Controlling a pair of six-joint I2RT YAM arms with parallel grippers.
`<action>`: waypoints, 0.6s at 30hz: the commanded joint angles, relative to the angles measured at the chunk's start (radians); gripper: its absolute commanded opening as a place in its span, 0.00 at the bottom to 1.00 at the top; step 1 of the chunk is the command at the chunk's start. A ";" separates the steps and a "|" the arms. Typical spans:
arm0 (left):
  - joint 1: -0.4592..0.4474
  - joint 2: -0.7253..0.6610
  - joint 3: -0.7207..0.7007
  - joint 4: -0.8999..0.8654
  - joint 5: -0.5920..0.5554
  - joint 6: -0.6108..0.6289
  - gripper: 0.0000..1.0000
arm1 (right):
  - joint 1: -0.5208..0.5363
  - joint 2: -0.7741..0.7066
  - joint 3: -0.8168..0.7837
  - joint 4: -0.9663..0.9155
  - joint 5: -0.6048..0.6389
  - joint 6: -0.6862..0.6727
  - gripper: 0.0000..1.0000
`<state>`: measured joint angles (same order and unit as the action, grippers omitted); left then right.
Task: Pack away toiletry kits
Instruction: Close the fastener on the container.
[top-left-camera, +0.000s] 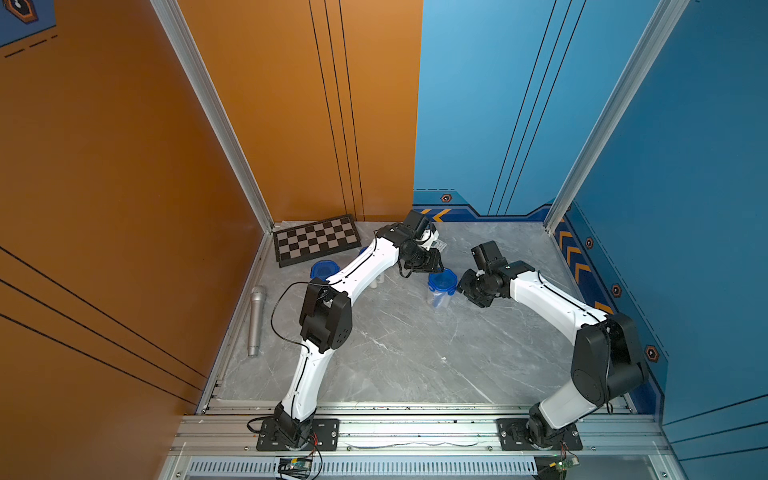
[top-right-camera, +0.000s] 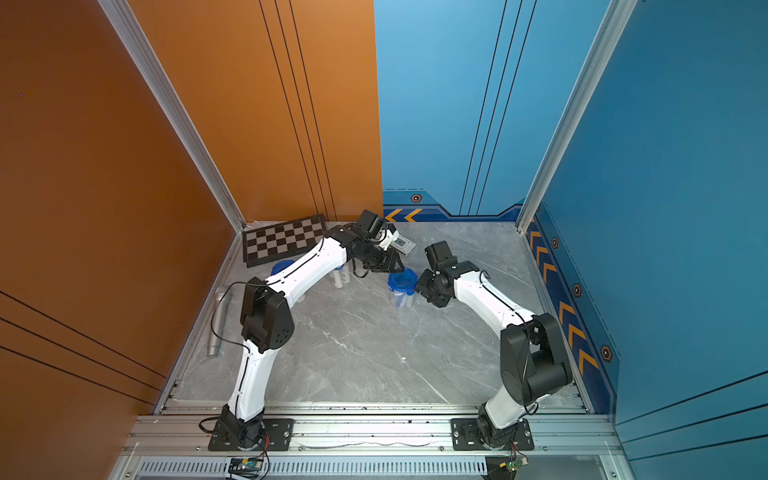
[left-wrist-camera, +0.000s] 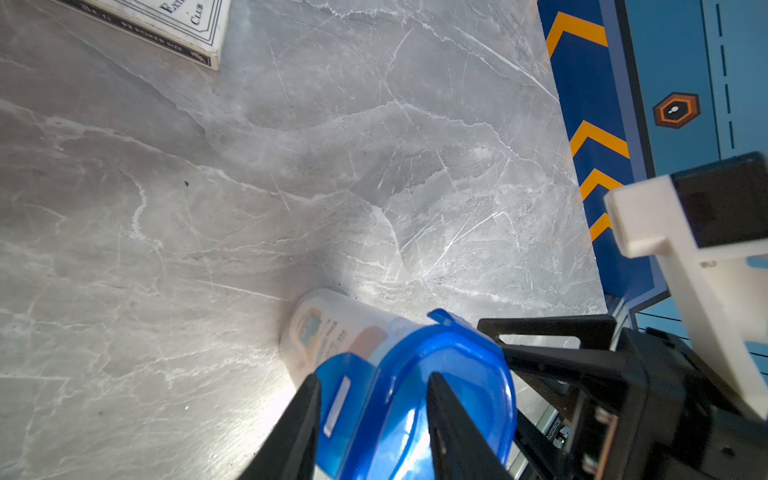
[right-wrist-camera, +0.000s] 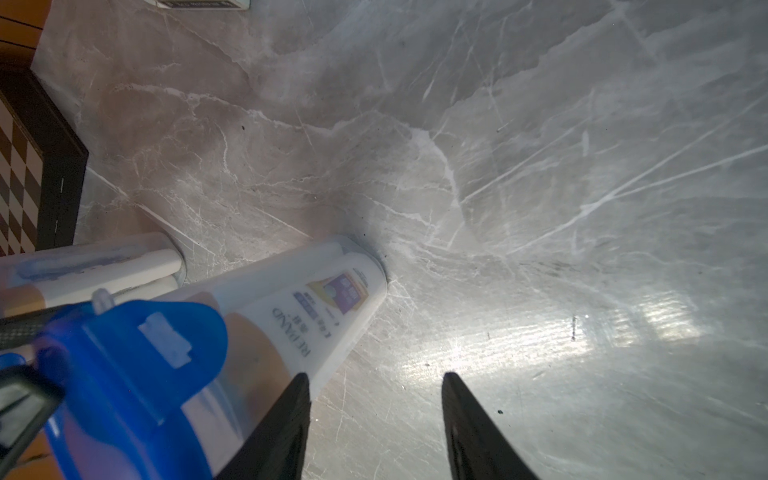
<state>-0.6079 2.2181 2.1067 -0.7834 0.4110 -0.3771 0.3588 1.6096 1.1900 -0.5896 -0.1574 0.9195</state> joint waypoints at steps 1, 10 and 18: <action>-0.026 -0.014 -0.034 -0.052 0.104 -0.048 0.42 | 0.015 0.013 -0.003 0.133 -0.030 0.036 0.54; -0.036 -0.044 -0.094 -0.051 0.098 -0.117 0.39 | 0.024 0.030 -0.002 0.196 -0.039 0.063 0.55; -0.033 -0.053 -0.096 -0.050 0.098 -0.123 0.38 | 0.020 0.009 -0.034 0.198 -0.028 0.062 0.55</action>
<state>-0.6003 2.1742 2.0296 -0.7494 0.4118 -0.4808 0.3607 1.6272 1.1610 -0.5236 -0.1574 0.9524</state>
